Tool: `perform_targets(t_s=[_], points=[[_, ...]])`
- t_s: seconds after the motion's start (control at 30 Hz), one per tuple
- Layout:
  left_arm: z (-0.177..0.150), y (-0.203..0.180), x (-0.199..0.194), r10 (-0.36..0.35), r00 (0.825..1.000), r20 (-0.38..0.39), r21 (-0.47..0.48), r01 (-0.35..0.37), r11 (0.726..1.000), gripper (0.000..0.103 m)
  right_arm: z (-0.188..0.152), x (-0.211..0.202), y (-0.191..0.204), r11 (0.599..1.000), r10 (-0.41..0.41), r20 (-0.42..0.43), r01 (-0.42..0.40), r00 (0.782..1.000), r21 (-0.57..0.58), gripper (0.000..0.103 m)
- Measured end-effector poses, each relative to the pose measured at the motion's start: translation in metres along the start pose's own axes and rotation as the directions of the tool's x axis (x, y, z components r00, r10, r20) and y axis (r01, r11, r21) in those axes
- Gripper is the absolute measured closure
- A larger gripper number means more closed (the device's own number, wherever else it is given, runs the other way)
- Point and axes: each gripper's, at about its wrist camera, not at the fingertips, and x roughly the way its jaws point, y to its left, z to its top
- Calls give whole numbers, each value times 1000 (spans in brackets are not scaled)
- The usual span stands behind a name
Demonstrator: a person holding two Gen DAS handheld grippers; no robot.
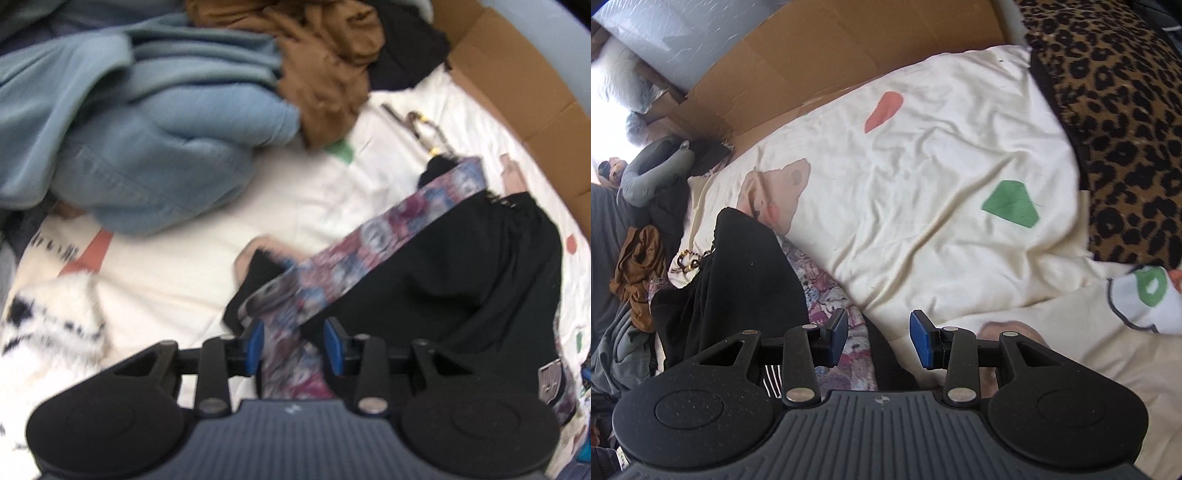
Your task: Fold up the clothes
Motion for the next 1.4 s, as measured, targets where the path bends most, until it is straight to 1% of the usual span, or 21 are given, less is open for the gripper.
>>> perform_targets(t_s=[0.03, 0.1, 0.2, 0.23, 0.33, 0.4, 0.5, 0.57, 0.73, 0.83, 0.93, 1.0, 1.07, 1.17, 1.23, 1.33, 1.37, 1.4], points=[[4, -4, 3, -11, 1000, 7, 9, 11, 1000, 60, 2, 3, 3, 1000, 3, 0, -3, 1000, -7, 59], [14, -14, 7, -34, 999, 22, 19, 34, 999, 58, 8, 11, 8, 1000, 10, 4, -10, 1000, -22, 59], [28, -31, 16, -47, 997, 56, 7, 47, 999, 52, 17, 24, 18, 999, 20, 2, -20, 1000, -41, 59], [33, -37, 20, -56, 996, 63, 21, 55, 998, 50, 20, 28, 22, 998, 25, -5, -25, 1000, -51, 59], [47, -54, 31, -91, 992, 86, 54, 87, 995, 49, 27, 41, 36, 995, 41, -27, -43, 999, -91, 59], [58, -65, 37, -109, 989, 101, 65, 103, 993, 47, 32, 50, 44, 992, 50, -38, -54, 998, -112, 59], [74, -80, 46, -137, 983, 126, 83, 127, 988, 47, 41, 65, 57, 988, 62, -50, -69, 997, -140, 59], [86, -88, 49, -155, 977, 148, 99, 141, 985, 38, 47, 74, 65, 984, 71, -59, -79, 996, -158, 58], [113, -106, 57, -187, 962, 201, 126, 164, 978, 37, 65, 97, 87, 975, 92, -67, -104, 993, -197, 57], [129, -118, 61, -214, 949, 232, 131, 187, 973, 37, 76, 110, 103, 970, 107, -71, -120, 992, -211, 57], [141, -132, 67, -229, 943, 242, 141, 199, 970, 37, 87, 121, 119, 963, 110, -67, -123, 992, -239, 57], [145, -141, 75, -226, 945, 236, 135, 198, 971, 37, 95, 129, 129, 962, 111, -60, -122, 992, -245, 57], [148, -148, 86, -208, 954, 217, 132, 183, 974, 36, 102, 138, 137, 962, 115, -54, -125, 992, -241, 57], [148, -145, 105, -173, 971, 164, 72, 163, 984, 36, 111, 152, 148, 962, 129, -53, -138, 990, -235, 57], [146, -140, 116, -154, 980, 125, 31, 151, 988, 36, 116, 163, 154, 963, 138, -57, -147, 989, -226, 57], [138, -133, 123, -150, 985, 85, 27, 148, 989, 35, 122, 176, 165, 961, 158, -68, -169, 985, -217, 57], [135, -131, 126, -148, 986, 72, 26, 146, 989, 33, 122, 180, 169, 959, 165, -77, -178, 983, -220, 56], [132, -129, 128, -146, 988, 58, 24, 145, 989, 32, 122, 184, 174, 957, 171, -86, -187, 981, -223, 53]])
